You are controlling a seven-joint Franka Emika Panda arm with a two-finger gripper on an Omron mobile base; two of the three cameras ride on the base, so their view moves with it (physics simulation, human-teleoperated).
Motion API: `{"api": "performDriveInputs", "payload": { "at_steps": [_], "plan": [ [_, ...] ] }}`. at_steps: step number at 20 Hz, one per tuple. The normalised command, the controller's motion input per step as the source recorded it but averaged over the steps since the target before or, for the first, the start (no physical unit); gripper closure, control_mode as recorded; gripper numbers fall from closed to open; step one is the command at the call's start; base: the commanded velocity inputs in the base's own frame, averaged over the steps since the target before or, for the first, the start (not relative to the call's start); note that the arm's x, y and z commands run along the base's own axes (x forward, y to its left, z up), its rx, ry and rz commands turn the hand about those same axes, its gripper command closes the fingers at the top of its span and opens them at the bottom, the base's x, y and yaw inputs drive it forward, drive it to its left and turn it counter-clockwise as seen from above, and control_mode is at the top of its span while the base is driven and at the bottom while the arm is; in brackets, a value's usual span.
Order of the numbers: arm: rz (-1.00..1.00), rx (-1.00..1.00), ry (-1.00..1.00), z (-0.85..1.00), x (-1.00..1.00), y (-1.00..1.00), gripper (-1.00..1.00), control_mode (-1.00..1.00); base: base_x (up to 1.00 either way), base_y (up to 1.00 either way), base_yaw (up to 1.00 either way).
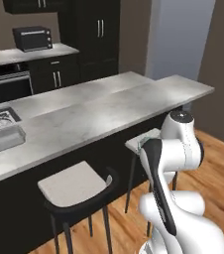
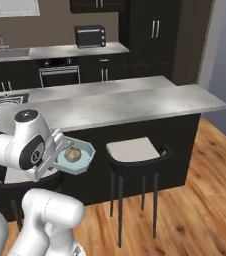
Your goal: Place two dumplings into each of the tupperware containers and then place the containers in the fridge.
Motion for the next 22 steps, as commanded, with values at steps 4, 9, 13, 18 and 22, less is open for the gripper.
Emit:
{"api": "performDriveInputs", "payload": {
  "at_steps": [4, 9, 13, 18, 22],
  "plan": [
    [0.00, 0.00, 0.00, 0.00, 0.00, 0.00, 1.00, 1.00, 0.00, -0.78, -0.39],
    [0.00, 0.00, 0.00, 0.00, 0.00, 0.00, 1.00, 1.00, 0.00, -0.76, -0.35],
    [0.00, 0.00, 0.00, 0.00, 0.00, 0.00, 1.00, 1.00, 0.01, -0.73, -0.29],
    [0.00, 0.00, 0.00, 0.00, 0.00, 0.00, 1.00, 1.00, 0.16, -0.68, -0.26],
    [0.00, 0.00, 0.00, 0.00, 0.00, 0.00, 1.00, 1.00, 0.03, -0.63, -0.30]
  ]
}}
